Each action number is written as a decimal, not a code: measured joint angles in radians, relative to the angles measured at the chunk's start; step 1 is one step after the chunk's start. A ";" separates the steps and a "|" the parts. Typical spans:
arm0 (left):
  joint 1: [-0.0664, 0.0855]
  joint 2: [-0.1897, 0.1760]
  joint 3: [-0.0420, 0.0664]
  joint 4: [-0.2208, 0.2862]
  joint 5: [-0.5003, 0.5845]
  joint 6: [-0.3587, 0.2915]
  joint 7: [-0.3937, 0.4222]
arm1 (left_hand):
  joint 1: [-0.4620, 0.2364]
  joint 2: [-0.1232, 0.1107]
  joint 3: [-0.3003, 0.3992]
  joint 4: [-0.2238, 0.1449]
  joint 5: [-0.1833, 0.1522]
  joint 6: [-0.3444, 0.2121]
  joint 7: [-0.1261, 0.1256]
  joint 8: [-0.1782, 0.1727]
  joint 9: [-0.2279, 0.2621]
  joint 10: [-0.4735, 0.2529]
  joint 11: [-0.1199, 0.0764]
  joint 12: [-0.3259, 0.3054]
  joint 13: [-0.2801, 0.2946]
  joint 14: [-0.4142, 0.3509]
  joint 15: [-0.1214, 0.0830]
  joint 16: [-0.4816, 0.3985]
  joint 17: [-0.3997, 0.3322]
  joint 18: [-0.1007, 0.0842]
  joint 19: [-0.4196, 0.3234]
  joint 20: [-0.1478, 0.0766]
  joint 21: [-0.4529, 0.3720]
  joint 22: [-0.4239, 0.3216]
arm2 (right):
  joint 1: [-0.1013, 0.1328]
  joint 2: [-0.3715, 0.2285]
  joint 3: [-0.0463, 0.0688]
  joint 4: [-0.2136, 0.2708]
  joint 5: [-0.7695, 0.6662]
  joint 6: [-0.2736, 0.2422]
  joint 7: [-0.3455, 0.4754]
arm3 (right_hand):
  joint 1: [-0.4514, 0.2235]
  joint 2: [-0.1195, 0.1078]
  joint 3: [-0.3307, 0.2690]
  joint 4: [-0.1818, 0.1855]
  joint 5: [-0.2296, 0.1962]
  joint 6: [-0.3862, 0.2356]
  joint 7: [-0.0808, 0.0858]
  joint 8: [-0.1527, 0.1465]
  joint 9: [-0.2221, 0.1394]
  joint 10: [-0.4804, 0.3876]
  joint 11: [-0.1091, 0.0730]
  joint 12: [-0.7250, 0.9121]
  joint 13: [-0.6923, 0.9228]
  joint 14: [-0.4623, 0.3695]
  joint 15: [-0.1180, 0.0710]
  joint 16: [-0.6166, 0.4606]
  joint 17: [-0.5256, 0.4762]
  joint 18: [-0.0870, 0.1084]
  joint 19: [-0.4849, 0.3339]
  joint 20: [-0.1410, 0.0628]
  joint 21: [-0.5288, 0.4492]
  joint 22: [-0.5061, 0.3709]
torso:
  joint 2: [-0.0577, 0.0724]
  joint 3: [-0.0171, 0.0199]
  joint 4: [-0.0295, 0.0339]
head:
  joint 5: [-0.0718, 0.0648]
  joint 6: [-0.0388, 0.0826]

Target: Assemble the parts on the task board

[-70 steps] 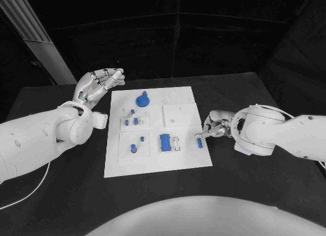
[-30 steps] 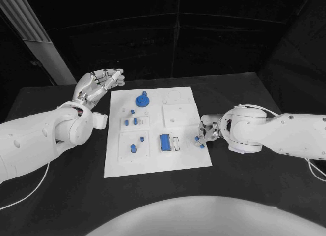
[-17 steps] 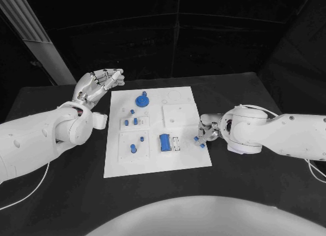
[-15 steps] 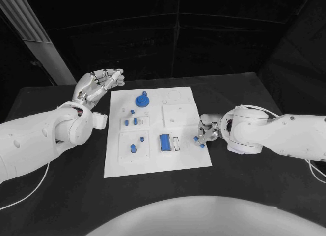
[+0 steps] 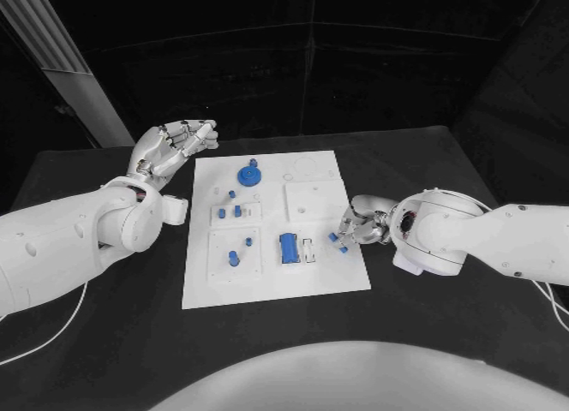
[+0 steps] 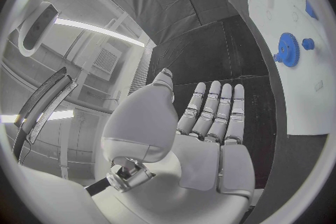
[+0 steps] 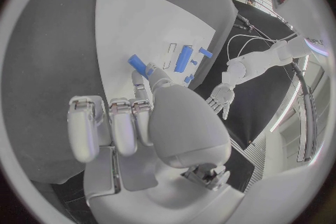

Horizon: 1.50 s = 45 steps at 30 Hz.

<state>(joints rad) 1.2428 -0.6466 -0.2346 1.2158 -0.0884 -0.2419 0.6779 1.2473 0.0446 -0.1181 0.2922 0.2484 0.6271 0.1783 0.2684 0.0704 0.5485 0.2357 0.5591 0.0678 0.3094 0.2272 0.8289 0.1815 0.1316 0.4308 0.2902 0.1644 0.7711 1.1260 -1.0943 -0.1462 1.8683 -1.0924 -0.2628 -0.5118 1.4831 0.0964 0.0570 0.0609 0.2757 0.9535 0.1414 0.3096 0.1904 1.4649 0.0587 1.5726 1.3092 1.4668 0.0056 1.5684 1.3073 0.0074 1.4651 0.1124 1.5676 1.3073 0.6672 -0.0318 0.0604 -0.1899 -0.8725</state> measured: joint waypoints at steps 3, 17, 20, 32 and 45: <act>0.000 0.000 0.000 0.000 0.000 0.000 0.000 | 0.004 0.004 0.000 0.000 0.000 0.000 0.000 0.000 0.000 0.000 0.000 0.000 0.000 0.000 0.000 0.000 0.000 0.000 0.000 0.000 0.000 0.000 | 0.000 -0.001 0.000 0.002 0.038 -0.018 0.025 | 0.000 0.000 0.002 0.001 0.000 0.003 0.003 0.000 -0.002 0.000 0.000 0.002 0.000 0.000 0.000 0.000 0.000 0.000 0.000 0.000 0.000 0.000 | 0.000 -0.0001 0.0000 | 0.002 0.000; 0.000 0.000 0.000 0.000 0.000 0.000 0.000 | 0.004 0.004 -0.006 0.000 0.000 0.000 0.000 0.000 0.000 0.000 0.000 0.007 0.000 0.000 0.000 0.000 -0.002 0.000 0.000 0.000 0.000 -0.001 | 0.000 -0.002 0.000 -0.001 0.195 -0.069 0.108 | -0.010 -0.010 0.009 0.000 0.006 0.007 0.005 -0.012 -0.007 0.000 0.000 0.002 0.000 0.000 0.000 0.000 0.000 0.000 0.000 0.000 0.000 0.000 | 0.000 -0.0003 0.0000 | 0.005 0.000; 0.000 0.000 0.000 0.000 0.000 0.000 0.000 | 0.004 0.004 -0.006 0.000 0.000 0.000 0.000 0.000 0.000 0.000 0.000 0.007 0.000 0.000 0.000 0.000 -0.002 0.000 0.000 0.000 0.000 -0.001 | 0.001 0.001 0.000 -0.004 0.235 -0.070 0.117 | -0.013 -0.013 0.011 0.002 0.006 0.013 0.005 -0.017 -0.007 0.000 0.000 0.002 0.000 0.000 0.000 0.000 0.000 0.000 0.000 0.000 0.000 0.000 | 0.000 -0.0003 0.0001 | 0.005 0.000; 0.000 0.001 0.000 0.000 0.000 0.000 0.000 | 0.004 0.004 -0.006 0.000 0.000 0.000 0.000 0.000 0.000 0.000 0.000 0.007 0.000 0.000 0.000 0.000 -0.002 0.000 0.000 0.000 0.000 -0.001 | 0.001 0.031 0.000 -0.037 0.454 -0.016 0.099 | -0.033 -0.021 0.015 0.009 0.006 0.034 -0.008 -0.035 -0.015 0.000 0.000 0.001 -0.001 0.000 0.000 0.000 0.000 0.000 0.000 0.000 0.000 0.000 | 0.000 -0.0010 0.0010 | 0.004 0.000; 0.000 0.003 0.000 0.000 0.000 0.001 0.000 | 0.004 0.004 -0.005 0.000 0.000 0.000 0.000 0.004 0.000 0.000 0.000 0.007 0.000 0.000 0.000 0.004 -0.005 0.000 0.000 0.000 0.000 -0.001 | 0.001 0.076 0.000 -0.065 0.528 0.025 0.035 | -0.042 -0.020 0.017 0.014 0.005 0.038 -0.011 -0.043 -0.019 0.000 0.000 0.002 -0.001 0.000 0.000 0.000 0.000 0.000 0.000 0.000 0.000 0.000 | 0.000 -0.0003 0.0010 | 0.003 0.000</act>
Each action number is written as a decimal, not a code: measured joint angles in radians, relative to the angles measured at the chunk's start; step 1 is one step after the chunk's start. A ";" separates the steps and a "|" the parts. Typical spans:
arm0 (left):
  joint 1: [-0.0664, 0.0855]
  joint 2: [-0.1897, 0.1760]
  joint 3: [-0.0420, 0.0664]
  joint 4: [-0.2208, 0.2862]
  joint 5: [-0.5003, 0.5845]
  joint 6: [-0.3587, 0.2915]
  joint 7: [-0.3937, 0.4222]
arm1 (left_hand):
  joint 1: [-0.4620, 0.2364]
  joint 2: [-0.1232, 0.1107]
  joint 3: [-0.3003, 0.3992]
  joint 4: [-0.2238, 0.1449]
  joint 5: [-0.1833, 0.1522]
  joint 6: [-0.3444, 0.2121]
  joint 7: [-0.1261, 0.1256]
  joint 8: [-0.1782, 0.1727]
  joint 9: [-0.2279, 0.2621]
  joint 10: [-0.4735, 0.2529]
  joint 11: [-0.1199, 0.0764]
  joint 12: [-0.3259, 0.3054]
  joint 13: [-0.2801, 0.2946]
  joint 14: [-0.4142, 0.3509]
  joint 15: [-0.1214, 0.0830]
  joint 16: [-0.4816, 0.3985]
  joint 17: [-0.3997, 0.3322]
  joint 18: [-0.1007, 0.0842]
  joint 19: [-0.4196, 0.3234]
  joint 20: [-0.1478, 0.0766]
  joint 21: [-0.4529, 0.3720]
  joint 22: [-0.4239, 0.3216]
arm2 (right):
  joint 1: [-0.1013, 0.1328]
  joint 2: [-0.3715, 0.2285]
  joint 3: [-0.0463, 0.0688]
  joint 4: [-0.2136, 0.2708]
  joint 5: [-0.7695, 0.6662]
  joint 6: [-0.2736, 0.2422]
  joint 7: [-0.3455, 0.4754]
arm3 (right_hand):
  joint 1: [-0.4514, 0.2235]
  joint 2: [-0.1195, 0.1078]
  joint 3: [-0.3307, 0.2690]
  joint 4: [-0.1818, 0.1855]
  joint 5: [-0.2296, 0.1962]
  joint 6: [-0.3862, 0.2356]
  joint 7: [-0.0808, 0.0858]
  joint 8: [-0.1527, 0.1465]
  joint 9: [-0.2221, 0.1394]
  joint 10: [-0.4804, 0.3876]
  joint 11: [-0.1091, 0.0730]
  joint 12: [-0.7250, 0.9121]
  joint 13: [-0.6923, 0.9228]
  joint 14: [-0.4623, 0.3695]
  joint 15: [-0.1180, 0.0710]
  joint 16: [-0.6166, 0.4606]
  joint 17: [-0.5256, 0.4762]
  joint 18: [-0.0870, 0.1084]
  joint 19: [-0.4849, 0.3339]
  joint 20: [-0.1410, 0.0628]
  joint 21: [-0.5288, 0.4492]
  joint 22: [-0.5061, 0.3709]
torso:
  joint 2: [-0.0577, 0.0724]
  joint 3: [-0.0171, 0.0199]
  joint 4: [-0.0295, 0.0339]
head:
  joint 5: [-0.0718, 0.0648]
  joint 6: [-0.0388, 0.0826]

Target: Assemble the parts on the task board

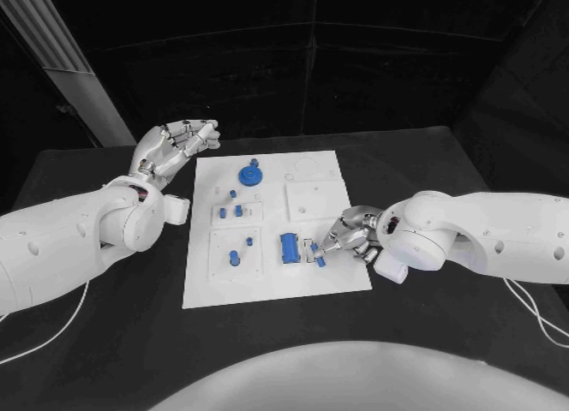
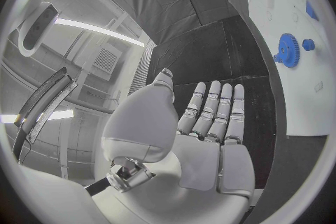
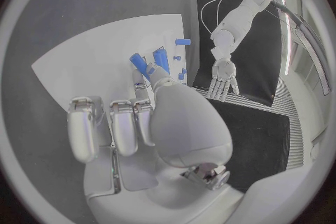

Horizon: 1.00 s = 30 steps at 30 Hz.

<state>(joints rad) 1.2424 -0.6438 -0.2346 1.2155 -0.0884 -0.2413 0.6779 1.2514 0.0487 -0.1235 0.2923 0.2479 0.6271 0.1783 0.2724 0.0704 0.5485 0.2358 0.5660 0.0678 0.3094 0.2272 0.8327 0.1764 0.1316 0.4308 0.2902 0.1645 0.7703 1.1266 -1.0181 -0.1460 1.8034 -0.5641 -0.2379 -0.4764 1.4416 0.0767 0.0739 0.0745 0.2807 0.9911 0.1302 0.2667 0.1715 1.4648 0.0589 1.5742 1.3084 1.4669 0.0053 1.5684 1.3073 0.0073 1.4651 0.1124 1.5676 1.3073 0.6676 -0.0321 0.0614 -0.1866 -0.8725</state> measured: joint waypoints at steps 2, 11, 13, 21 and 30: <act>0.000 0.000 0.000 0.000 0.000 0.000 0.000 | 0.000 0.000 0.000 0.000 0.000 0.000 0.000 0.000 0.000 0.000 0.000 0.000 0.000 0.000 0.000 0.000 0.000 0.000 0.000 0.000 0.000 -0.001 | 0.000 0.004 0.000 -0.002 0.003 0.000 -0.004 | -0.008 0.000 -0.003 0.003 0.000 0.000 0.000 0.000 -0.002 0.000 0.000 0.000 0.000 0.000 0.000 0.000 0.000 0.000 0.000 0.000 0.000 0.000 | 0.000 0.0000 -0.0001 | 0.000 0.000; 0.000 0.001 0.000 0.000 0.000 0.000 0.000 | 0.000 0.000 0.000 0.000 0.000 0.000 0.000 0.000 0.000 0.000 0.000 0.000 0.000 0.000 0.000 0.000 0.000 0.000 0.000 0.000 0.000 -0.001 | 0.000 0.011 0.000 -0.005 0.012 -0.011 -0.009 | -0.009 -0.002 -0.001 0.006 -0.002 0.007 -0.001 -0.001 -0.003 0.000 0.000 0.000 0.000 0.000 0.000 0.000 0.000 0.000 0.000 0.000 0.000 0.000 | 0.000 0.0000 -0.0009 | 0.000 0.000; 0.000 0.001 0.000 0.000 0.000 0.000 0.000 | 0.000 0.000 0.000 0.000 0.000 0.000 0.000 0.000 0.000 0.000 0.000 0.000 0.000 0.000 0.000 0.000 0.000 0.000 0.000 0.000 0.000 -0.001 | 0.000 0.013 0.000 -0.006 0.013 -0.016 -0.008 | -0.019 -0.002 -0.003 0.009 -0.002 0.015 -0.002 -0.006 -0.003 0.000 0.000 0.000 0.000 0.000 0.000 0.000 0.000 0.000 0.000 0.000 0.000 0.000 | 0.000 0.0000 -0.0011 | 0.000 0.000; 0.000 0.001 0.000 0.000 0.000 0.001 0.000 | 0.001 0.001 0.000 0.000 0.000 0.000 0.000 0.000 0.000 0.000 0.000 0.000 0.000 0.000 0.000 0.000 -0.002 0.000 0.000 0.000 0.000 0.000 | 0.000 0.020 0.000 -0.013 0.016 -0.034 -0.007 | -0.051 -0.015 -0.019 0.033 -0.008 0.022 -0.007 -0.021 -0.003 0.000 0.000 0.000 0.000 0.000 0.000 0.000 0.000 0.000 0.000 0.000 0.000 0.000 | 0.000 0.0001 -0.0011 | 0.001 0.000; 0.000 0.002 0.000 0.000 0.000 0.002 0.000 | 0.004 0.004 -0.003 -0.002 0.011 -0.004 -0.003 0.007 0.000 0.000 0.000 0.005 0.000 -0.004 0.004 0.007 -0.007 0.000 0.000 0.000 0.000 -0.001 | 0.000 0.029 0.000 -0.020 0.017 -0.045 -0.009 | -0.061 -0.015 -0.021 0.040 -0.016 0.024 -0.009 -0.028 -0.008 0.000 0.000 0.000 0.000 0.000 0.000 0.000 0.001 0.000 0.000 0.000 0.000 0.000 | 0.000 0.0000 -0.0010 | 0.004 0.000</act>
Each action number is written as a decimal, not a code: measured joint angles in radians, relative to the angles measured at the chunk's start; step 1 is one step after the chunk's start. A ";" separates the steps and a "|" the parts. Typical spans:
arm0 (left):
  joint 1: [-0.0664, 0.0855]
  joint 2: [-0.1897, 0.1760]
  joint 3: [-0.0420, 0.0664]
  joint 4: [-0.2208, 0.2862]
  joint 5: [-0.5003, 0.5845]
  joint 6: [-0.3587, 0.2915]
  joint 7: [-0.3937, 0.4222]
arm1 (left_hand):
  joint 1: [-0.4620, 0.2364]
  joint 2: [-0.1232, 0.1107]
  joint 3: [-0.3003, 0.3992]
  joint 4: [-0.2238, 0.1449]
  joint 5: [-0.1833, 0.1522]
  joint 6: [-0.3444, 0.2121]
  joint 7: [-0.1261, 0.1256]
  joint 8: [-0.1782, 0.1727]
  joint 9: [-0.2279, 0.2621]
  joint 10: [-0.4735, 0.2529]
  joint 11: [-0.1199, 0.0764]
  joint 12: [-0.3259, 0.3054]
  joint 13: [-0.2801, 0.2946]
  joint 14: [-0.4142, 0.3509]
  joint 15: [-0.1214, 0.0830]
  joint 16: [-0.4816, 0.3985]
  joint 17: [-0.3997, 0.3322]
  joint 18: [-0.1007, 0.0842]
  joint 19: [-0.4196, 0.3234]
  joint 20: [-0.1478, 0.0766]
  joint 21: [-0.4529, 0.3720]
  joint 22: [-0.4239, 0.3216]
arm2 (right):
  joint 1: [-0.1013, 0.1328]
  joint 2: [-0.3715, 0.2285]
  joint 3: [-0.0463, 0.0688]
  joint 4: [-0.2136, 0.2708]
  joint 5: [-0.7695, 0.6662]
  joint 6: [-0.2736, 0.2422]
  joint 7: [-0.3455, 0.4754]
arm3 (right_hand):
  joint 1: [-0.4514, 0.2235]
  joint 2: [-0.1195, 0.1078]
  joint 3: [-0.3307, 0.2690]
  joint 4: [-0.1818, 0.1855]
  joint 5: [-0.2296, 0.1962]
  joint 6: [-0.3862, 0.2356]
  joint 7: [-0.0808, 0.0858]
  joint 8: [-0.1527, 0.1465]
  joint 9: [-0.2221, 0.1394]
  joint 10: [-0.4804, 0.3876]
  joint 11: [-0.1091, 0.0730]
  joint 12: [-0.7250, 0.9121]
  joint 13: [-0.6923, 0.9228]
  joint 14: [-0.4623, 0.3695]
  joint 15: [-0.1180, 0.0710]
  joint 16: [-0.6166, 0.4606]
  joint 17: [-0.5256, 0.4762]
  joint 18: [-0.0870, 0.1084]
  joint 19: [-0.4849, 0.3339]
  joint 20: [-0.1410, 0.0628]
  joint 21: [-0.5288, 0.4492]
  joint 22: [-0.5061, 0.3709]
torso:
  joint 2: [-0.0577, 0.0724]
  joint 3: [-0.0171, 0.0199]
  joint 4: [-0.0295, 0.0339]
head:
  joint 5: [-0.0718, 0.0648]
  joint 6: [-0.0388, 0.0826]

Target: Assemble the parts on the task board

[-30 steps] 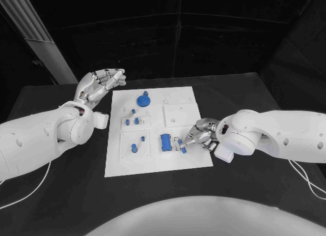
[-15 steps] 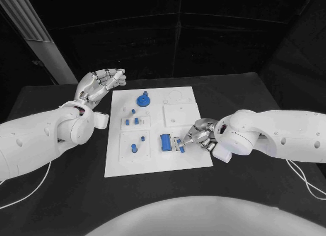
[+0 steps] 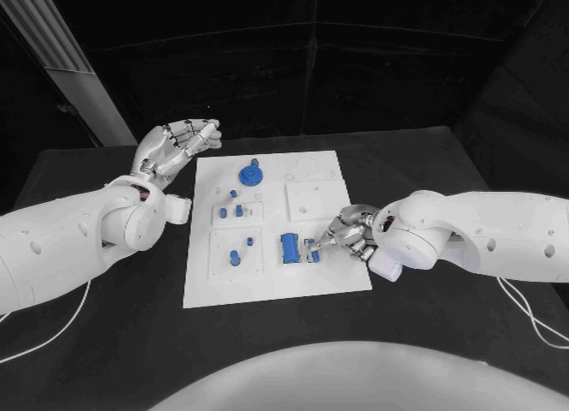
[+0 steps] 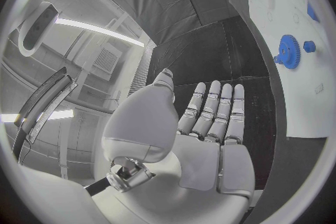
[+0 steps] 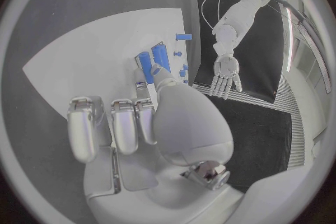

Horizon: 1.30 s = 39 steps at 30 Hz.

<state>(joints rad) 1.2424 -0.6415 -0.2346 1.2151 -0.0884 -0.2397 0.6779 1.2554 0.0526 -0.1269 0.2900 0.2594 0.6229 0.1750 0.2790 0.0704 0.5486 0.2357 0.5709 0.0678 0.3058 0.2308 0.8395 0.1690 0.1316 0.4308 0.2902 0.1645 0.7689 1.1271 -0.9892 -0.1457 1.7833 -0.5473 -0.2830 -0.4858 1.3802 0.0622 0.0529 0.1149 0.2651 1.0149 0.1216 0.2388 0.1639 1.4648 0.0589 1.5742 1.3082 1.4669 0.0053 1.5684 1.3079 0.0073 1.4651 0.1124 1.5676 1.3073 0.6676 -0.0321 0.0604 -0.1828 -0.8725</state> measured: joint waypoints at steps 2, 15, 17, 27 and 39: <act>0.000 0.000 0.000 0.000 0.000 0.000 0.000 | 0.004 0.004 -0.002 0.002 0.005 -0.003 0.003 0.000 0.000 0.000 0.000 0.000 0.000 0.000 0.000 0.000 -0.002 0.000 0.000 0.000 0.000 0.000 | 0.000 0.003 0.000 -0.002 0.000 -0.001 -0.001 | 0.000 0.000 -0.002 0.002 0.000 0.000 0.000 0.000 0.000 0.000 0.000 0.000 0.000 0.000 0.000 0.000 0.000 0.000 0.000 0.000 0.000 0.000 | 0.000 0.0000 0.0000 | 0.001 0.000; 0.000 0.000 0.000 0.000 0.000 0.000 0.000 | 0.004 0.004 -0.002 0.002 0.009 -0.003 0.003 0.000 0.000 0.000 0.000 0.004 0.000 0.000 0.000 0.000 -0.006 0.000 0.000 0.000 -0.004 -0.001 | 0.002 0.010 0.002 -0.008 0.000 0.001 -0.015 | -0.004 -0.004 -0.006 0.005 -0.042 0.007 0.003 -0.010 -0.003 0.000 0.000 0.000 0.000 0.000 0.000 0.000 0.000 0.000 0.000 0.000 0.000 0.000 | 0.000 -0.0002 0.0004 | 0.004 0.000; 0.000 0.000 0.000 0.000 0.000 0.000 0.000 | 0.004 0.004 -0.002 0.002 0.012 -0.003 0.003 0.002 0.000 0.000 0.000 0.004 0.000 0.000 0.000 0.000 -0.006 0.000 0.000 0.000 -0.004 -0.001 | 0.002 0.011 0.002 -0.009 -0.002 0.004 -0.019 | -0.012 -0.012 -0.012 0.012 -0.061 0.007 0.003 -0.016 -0.004 0.000 0.000 0.000 0.000 0.000 0.000 0.000 0.000 0.000 0.000 0.000 0.000 0.000 | 0.000 -0.0002 0.0004 | 0.004 0.000; 0.000 -0.001 0.000 0.000 0.000 0.001 0.000 | 0.004 0.004 -0.005 -0.001 0.015 -0.003 0.003 0.005 0.000 0.000 0.000 0.004 0.000 0.000 0.000 0.004 -0.007 0.000 0.000 0.000 -0.004 -0.001 | 0.000 0.016 0.000 -0.008 -0.021 0.016 -0.040 | -0.065 -0.052 -0.076 0.049 -0.122 0.000 0.016 -0.025 -0.003 0.000 0.008 0.000 0.000 -0.004 0.004 0.000 0.000 0.000 0.004 0.004 0.000 0.000 | 0.000 -0.0002 0.0004 | 0.004 0.000; 0.000 -0.002 0.000 0.001 0.000 0.002 0.000 | 0.004 0.004 -0.008 0.002 0.015 -0.003 0.003 0.005 0.000 0.000 0.000 0.004 -0.001 0.000 0.000 0.004 -0.008 0.000 0.000 0.000 -0.004 -0.001 | 0.000 0.016 0.000 -0.006 -0.056 0.022 -0.056 | -0.091 -0.054 -0.123 0.081 -0.149 -0.010 0.020 -0.001 0.013 0.000 0.008 0.000 0.000 -0.004 0.004 0.000 0.000 0.000 0.000 0.008 0.000 0.000 | 0.000 0.0000 -0.0005 | 0.003 0.000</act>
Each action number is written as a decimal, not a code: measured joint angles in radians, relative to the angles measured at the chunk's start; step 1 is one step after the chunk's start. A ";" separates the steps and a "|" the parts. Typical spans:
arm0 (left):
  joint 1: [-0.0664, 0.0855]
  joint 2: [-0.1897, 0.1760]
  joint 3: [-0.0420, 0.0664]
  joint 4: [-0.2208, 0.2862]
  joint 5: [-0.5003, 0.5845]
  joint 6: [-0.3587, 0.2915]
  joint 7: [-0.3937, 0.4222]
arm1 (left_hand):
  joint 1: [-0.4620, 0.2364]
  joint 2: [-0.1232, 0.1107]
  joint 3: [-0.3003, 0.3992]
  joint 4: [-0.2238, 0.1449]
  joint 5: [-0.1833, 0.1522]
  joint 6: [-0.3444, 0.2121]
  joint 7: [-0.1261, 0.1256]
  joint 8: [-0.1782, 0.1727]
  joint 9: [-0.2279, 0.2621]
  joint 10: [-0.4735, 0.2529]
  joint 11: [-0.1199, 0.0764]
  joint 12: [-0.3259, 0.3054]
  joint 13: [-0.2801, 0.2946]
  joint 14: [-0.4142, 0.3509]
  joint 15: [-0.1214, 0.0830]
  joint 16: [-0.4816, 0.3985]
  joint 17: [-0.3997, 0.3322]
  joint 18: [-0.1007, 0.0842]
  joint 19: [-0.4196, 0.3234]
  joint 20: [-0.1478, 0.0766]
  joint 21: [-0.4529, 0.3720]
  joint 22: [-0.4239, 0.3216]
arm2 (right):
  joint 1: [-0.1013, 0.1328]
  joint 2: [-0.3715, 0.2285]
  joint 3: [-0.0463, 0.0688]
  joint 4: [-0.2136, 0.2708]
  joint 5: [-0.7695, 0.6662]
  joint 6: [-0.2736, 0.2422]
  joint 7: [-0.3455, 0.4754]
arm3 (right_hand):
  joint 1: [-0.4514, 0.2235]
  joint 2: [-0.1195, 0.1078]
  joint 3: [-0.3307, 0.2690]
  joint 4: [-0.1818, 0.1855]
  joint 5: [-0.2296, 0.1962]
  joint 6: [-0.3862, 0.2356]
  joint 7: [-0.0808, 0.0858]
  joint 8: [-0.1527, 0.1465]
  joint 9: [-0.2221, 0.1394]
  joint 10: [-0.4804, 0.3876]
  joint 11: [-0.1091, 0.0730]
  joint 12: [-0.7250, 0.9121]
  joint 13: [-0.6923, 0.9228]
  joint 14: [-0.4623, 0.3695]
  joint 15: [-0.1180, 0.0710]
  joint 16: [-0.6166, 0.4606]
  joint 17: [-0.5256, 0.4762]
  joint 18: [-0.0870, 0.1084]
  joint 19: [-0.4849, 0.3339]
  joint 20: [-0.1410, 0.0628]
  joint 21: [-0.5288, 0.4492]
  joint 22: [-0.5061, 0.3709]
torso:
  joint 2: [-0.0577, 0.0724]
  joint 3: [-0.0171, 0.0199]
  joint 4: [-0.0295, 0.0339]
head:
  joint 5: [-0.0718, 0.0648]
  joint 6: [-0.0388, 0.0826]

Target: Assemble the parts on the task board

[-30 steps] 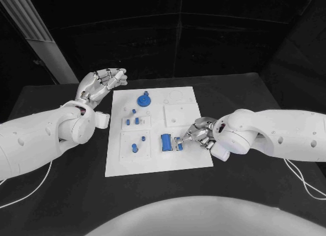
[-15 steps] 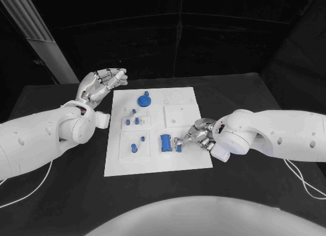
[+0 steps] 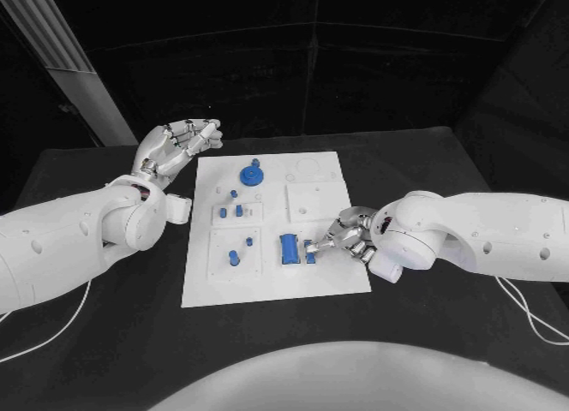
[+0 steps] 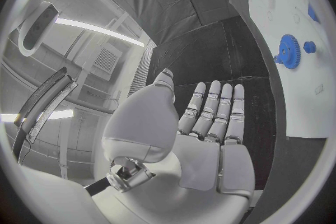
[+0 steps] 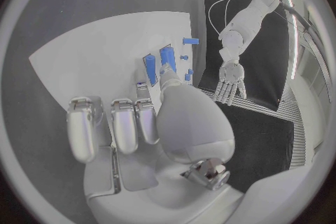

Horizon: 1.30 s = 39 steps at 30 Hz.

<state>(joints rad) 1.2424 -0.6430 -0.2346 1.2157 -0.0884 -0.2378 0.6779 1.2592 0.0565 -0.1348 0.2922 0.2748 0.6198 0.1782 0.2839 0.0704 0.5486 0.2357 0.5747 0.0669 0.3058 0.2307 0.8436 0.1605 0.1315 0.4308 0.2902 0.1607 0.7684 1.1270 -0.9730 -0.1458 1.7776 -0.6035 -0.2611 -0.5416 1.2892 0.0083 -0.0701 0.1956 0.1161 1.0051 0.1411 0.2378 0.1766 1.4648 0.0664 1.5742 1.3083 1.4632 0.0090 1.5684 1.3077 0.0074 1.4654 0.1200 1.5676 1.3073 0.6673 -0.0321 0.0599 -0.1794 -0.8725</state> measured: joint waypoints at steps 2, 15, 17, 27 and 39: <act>0.000 0.000 0.000 0.000 0.000 0.000 0.000 | 0.000 0.000 0.000 0.000 0.000 0.000 0.000 0.000 0.000 0.000 0.000 0.000 0.000 0.000 0.000 0.000 0.000 0.000 0.000 0.000 0.000 0.000 | 0.000 -0.001 0.000 0.001 -0.006 0.000 -0.001 | 0.000 0.000 -0.004 0.004 -0.003 -0.003 -0.003 0.006 0.004 0.000 0.000 0.000 0.000 0.000 0.000 0.000 0.000 0.000 0.000 0.000 0.000 0.000 | 0.000 0.0001 -0.0002 | -0.001 0.000; 0.000 0.001 0.000 -0.001 0.000 0.002 0.000 | 0.000 0.000 0.000 0.000 0.000 0.000 0.000 0.000 0.000 0.000 0.000 0.003 0.000 0.000 0.000 0.000 -0.001 0.000 0.000 0.000 0.000 0.000 | 0.000 -0.010 0.000 0.014 -0.095 0.030 -0.024 | 0.001 0.035 -0.112 0.071 -0.061 -0.072 -0.091 0.486 0.389 0.002 -0.067 0.000 0.000 0.003 -0.058 0.000 0.000 0.000 0.001 -0.057 0.000 0.000 | 0.001 0.0001 -0.0002 | -0.002 0.000; 0.000 0.002 0.000 -0.001 0.000 0.002 0.000 | 0.000 0.000 0.000 0.000 0.000 0.000 0.000 0.000 0.000 0.000 0.000 0.004 0.000 0.000 0.000 0.000 -0.002 0.000 0.000 0.000 0.000 0.000 | 0.000 -0.010 0.000 0.016 -0.111 0.049 -0.032 | 0.011 0.050 -0.128 0.078 -0.061 -0.107 -0.099 0.559 0.465 0.001 -0.077 0.000 0.001 0.004 -0.069 0.000 0.000 0.000 0.000 -0.065 0.000 0.000 | 0.000 0.0001 -0.0002 | -0.003 0.000; -0.001 0.002 0.000 -0.002 0.000 0.003 0.000 | 0.000 0.000 0.000 0.000 0.000 0.000 0.000 0.000 0.000 0.000 0.000 0.003 0.000 0.000 0.000 0.000 -0.002 0.000 0.000 0.000 0.000 -0.001 | 0.000 0.001 0.000 0.014 -0.164 0.123 -0.062 | 0.031 0.078 -0.142 0.087 -0.061 -0.138 -0.116 0.662 0.589 0.002 -0.088 0.001 0.002 0.004 -0.075 0.000 0.000 0.000 0.000 -0.072 0.000 0.000 | 0.000 0.0001 -0.0002 | -0.005 0.000; -0.001 0.002 0.000 -0.001 0.000 0.004 0.000 | 0.000 0.000 0.000 0.000 0.000 -0.004 -0.004 0.000 0.000 0.000 0.000 0.003 0.000 0.000 0.000 0.000 -0.001 0.000 0.000 0.000 0.000 -0.001 | 0.000 0.011 0.000 0.003 -0.186 0.147 -0.078 | 0.040 0.096 -0.148 0.087 -0.061 -0.148 -0.119 0.679 0.620 -0.002 -0.092 0.000 0.002 0.004 -0.075 0.000 0.000 0.000 0.004 -0.076 0.000 0.000 | 0.000 0.0001 0.0003 | -0.004 0.000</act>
<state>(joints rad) 1.2416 -0.6413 -0.2346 1.2143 -0.0884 -0.2338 0.6779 1.2592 0.0565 -0.1347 0.2923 0.2748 0.6161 0.1745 0.2839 0.0704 0.5486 0.2357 0.5779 0.0672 0.3058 0.2307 0.8436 0.1591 0.1316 0.4308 0.2902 0.1607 0.7679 1.1269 -0.9624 -0.1459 1.7803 -0.7890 -0.1138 -0.6197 1.3290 0.1039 -0.2181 0.2830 0.0551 0.8573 0.0219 0.9170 0.7968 1.4630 -0.0252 1.5745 1.3108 1.4667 -0.0664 1.5684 1.3075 0.0074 1.4690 0.0442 1.5676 1.3073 0.6674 -0.0320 0.0602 -0.1838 -0.8725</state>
